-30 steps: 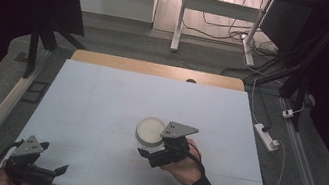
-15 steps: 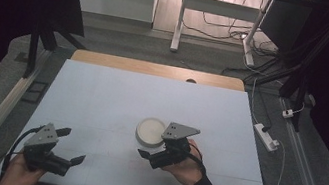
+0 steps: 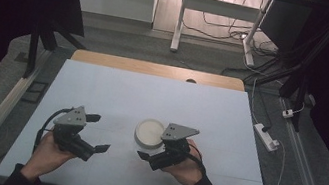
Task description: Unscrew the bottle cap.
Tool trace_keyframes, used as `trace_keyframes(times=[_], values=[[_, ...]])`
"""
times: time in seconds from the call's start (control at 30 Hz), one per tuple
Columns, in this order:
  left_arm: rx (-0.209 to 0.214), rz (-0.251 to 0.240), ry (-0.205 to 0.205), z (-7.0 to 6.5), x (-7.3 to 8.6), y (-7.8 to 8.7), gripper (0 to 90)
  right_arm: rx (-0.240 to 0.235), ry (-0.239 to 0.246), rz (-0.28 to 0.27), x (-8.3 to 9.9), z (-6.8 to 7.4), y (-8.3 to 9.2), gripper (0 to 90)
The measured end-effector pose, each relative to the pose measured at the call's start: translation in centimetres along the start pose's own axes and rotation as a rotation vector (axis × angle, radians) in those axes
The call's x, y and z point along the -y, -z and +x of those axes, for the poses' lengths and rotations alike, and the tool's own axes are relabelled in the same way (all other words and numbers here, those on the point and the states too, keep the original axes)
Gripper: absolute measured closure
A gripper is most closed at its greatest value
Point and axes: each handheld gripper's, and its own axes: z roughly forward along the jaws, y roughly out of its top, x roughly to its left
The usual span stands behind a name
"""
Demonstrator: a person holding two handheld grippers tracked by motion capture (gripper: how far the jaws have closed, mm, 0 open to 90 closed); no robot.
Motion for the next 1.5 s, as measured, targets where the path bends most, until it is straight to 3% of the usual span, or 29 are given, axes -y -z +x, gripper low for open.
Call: trace_keyframes(times=[0.17, 0.33, 0.6, 0.9, 1.13, 1.23, 1.5], values=[[0.055, -0.015, -0.036, 0.3, -1.3, -1.2, 0.0, -0.008, 0.006, -0.001, 0.0, 0.0, 0.0, 6.5], [0.085, -0.012, -0.099, 0.1, -2.7, -2.5, 0.0, -0.024, 0.012, 0.002, 0.1, 0.1, -0.1, 6.5], [0.205, -0.020, -0.157, -0.1, -4.9, -4.5, 0.0, -0.052, 0.015, -0.001, 0.1, 0.1, -0.3, 6.5], [0.284, -0.010, -0.209, -0.7, -6.4, -6.5, 0.0, -0.068, 0.017, -0.001, 0.2, 0.2, -0.5, 6.5], [0.308, 0.012, -0.243, -1.2, -6.8, -7.8, 0.3, -0.082, 0.027, 0.004, 0.2, 0.4, -0.8, 6.5], [0.319, 0.010, -0.252, -1.3, -6.8, -7.8, 5.6, -0.080, 0.029, 0.005, 0.2, 0.4, -0.8, 6.5], [0.296, 0.029, -0.260, -1.6, -6.8, -7.9, 7.5, -0.080, 0.038, 0.010, 0.3, 0.3, -0.9, 6.6]])
